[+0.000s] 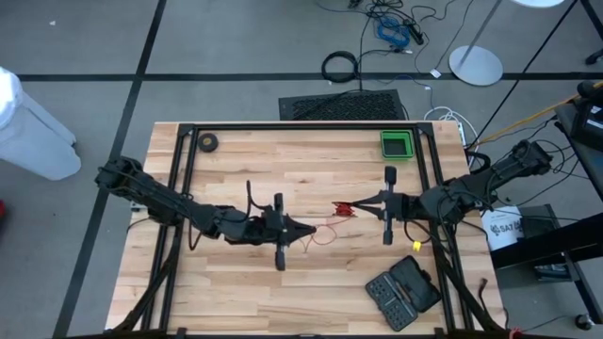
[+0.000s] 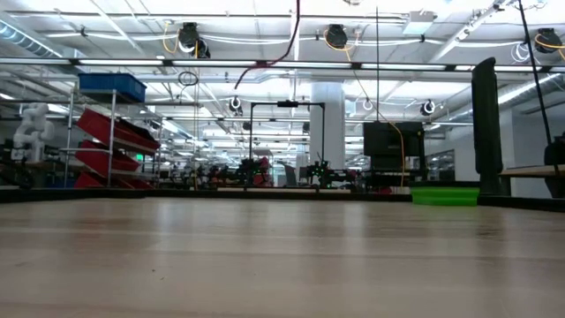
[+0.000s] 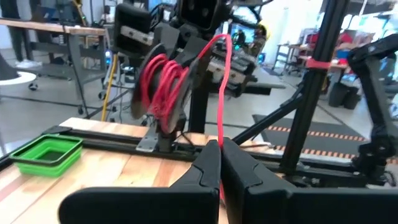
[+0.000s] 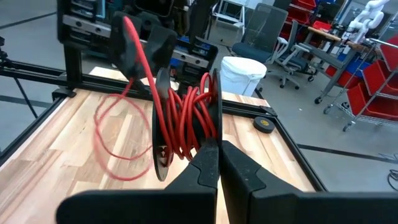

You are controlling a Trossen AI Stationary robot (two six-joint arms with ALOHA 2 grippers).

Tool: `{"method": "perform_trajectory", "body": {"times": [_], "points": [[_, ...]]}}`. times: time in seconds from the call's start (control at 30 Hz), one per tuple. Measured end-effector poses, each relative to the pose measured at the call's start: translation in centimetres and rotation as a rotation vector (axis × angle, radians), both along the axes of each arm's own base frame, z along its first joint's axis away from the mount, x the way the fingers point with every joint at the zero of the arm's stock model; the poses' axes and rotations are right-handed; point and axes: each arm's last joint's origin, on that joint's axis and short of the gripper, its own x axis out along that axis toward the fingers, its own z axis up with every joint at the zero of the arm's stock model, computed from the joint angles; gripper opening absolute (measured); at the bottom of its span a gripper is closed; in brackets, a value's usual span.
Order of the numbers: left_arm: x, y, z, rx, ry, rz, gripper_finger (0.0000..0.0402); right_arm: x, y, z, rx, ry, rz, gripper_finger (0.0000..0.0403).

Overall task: Coil cords
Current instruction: Uncoil the red wire from the spool

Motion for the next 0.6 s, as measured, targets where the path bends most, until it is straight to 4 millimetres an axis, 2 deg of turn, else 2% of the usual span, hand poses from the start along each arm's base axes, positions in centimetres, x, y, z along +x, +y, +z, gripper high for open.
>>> {"method": "perform_trajectory", "body": {"times": [0.3,0.6], "points": [[0.2,-0.1,-0.3,-0.022,0.007,-0.007,0.0001,0.7,0.0,-0.3,0.000,0.005,-0.014,0.0000],[1.9,-0.4,-2.0,-0.027,-0.011,-0.037,0.0001,1.5,0.0,-0.9,-0.016,0.030,-0.031,0.0000]]}}
